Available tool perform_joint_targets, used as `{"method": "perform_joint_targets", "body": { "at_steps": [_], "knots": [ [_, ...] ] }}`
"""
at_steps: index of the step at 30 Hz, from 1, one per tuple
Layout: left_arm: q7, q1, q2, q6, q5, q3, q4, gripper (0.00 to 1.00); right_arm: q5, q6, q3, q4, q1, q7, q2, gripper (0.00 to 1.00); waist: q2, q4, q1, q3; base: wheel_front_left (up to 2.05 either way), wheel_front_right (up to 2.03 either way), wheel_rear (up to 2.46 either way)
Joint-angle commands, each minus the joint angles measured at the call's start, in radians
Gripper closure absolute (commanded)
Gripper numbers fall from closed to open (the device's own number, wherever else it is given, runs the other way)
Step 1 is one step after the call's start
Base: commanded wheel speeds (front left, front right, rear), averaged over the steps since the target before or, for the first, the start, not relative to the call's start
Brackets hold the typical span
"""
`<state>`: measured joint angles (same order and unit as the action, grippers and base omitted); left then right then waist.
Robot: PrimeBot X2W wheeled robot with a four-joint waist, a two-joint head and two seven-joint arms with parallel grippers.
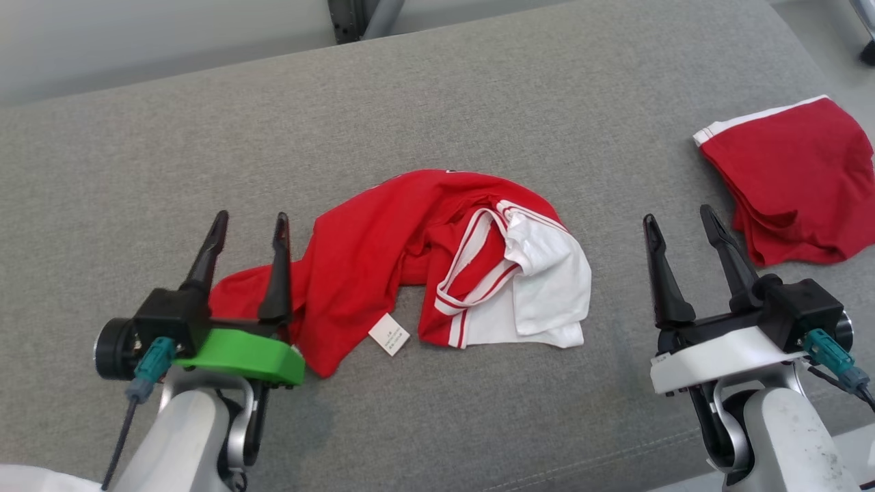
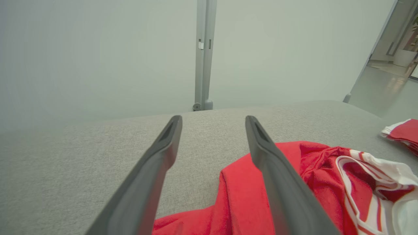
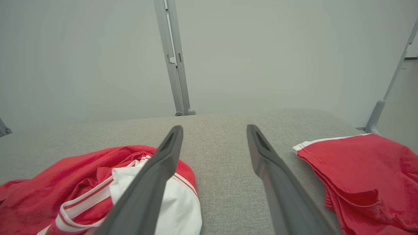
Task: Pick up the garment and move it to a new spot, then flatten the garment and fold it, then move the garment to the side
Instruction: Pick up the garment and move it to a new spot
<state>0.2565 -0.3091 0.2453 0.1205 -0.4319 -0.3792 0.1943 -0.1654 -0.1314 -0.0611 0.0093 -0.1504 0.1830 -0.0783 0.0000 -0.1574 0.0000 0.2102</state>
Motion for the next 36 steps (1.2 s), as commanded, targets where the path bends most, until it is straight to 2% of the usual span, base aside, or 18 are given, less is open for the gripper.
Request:
{"method": "perform_joint_targets", "body": {
  "at_steps": [1, 8, 13, 23, 36],
  "knots": [
    [0.004, 0.024, 0.014, 0.004, -0.008, 0.016, -0.007, 0.0, 0.007, 0.001, -0.001, -0.005, 0.012, -0.004, -0.008, 0.0, 0.0, 0.048, 0.0, -0.044, 0.0, 0.0, 0.0],
    [0.008, 0.127, 0.088, 0.001, -0.074, 0.141, -0.076, 0.0, 0.008, 0.001, -0.005, -0.013, 0.031, -0.023, -0.027, 0.0, 0.0, 0.081, 0.0, -0.076, 0.0, 0.0, 0.0],
    [0.008, 0.205, 0.124, -0.017, -0.092, 0.184, -0.114, 0.0, 0.005, 0.002, -0.004, -0.009, 0.055, -0.037, -0.045, 0.0, 0.0, 0.094, 0.0, -0.107, 0.0, 0.0, 0.0],
    [0.0, 0.304, 0.14, 0.005, -0.076, 0.182, -0.187, 0.0, -0.001, 0.002, -0.006, -0.005, 0.098, -0.056, -0.051, 0.0, 0.0, 0.088, 0.0, -0.163, 0.0, 0.0, 0.0],
    [-0.03, 0.337, 0.149, 0.024, -0.074, 0.163, -0.227, 0.0, -0.005, 0.001, 0.014, -0.031, 0.128, -0.082, -0.052, 0.0, 0.0, 0.088, 0.0, -0.185, 0.0, 0.0, 0.0]
  ]
}}
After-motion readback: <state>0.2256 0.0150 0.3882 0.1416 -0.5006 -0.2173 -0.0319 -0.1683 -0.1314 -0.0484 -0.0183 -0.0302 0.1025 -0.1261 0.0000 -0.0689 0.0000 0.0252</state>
